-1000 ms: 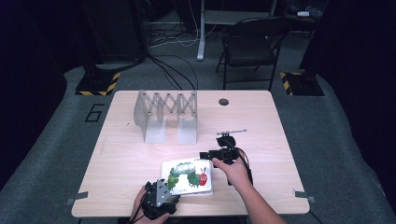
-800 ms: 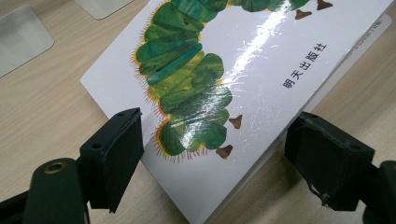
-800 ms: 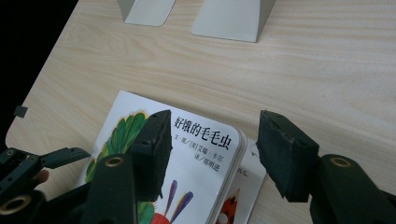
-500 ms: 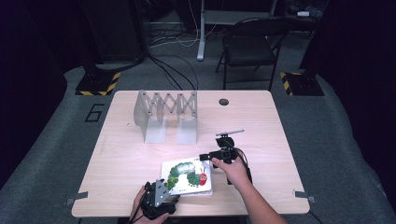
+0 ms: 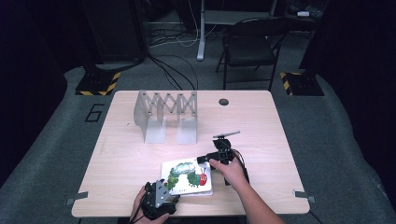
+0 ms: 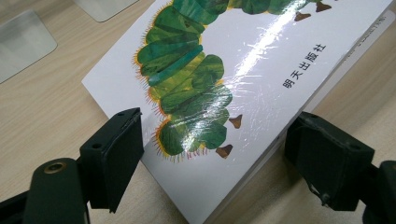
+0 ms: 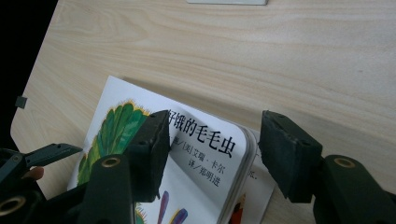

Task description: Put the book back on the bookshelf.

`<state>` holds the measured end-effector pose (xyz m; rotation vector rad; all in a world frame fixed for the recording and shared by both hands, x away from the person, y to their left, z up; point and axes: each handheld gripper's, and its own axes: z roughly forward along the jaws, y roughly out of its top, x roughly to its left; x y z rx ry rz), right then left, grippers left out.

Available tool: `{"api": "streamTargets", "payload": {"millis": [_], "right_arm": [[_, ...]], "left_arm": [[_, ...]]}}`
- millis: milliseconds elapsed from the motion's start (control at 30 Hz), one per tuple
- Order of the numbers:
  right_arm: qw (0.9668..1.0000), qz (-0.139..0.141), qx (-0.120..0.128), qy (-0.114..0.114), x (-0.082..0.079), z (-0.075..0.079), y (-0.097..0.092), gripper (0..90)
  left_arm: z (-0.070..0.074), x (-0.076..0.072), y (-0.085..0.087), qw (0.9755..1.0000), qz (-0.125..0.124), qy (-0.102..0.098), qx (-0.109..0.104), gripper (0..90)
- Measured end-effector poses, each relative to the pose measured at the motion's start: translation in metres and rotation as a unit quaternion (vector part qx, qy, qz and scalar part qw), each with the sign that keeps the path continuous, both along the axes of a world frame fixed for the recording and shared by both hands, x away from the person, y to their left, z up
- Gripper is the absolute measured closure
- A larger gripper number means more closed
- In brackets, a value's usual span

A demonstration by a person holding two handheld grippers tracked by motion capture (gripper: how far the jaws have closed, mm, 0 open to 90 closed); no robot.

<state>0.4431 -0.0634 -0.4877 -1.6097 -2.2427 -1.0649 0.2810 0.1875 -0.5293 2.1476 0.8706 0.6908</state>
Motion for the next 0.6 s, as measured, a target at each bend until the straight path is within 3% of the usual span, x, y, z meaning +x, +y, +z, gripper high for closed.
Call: {"api": "streamTargets", "payload": {"millis": [267,333,600], "right_arm": [[0.9998,0.009,0.012,0.012,-0.0005,-0.0033,0.0051,44.8],[0.9999,0.01,0.008,0.005,-0.0018,-0.0027,0.0072,45.3],[0.9996,0.005,0.022,0.014,-0.0003,0.0013,0.0021,53.7]], "left_arm": [[-0.0002,-0.0002,-0.0002,1.0,0.001,-0.001,0.0,20.1],[-0.0002,-0.0003,-0.0002,1.0,0.001,-0.001,0.0,20.0],[-0.0002,0.0,0.0002,1.0,0.004,-0.002,-0.004,19.9]]}}
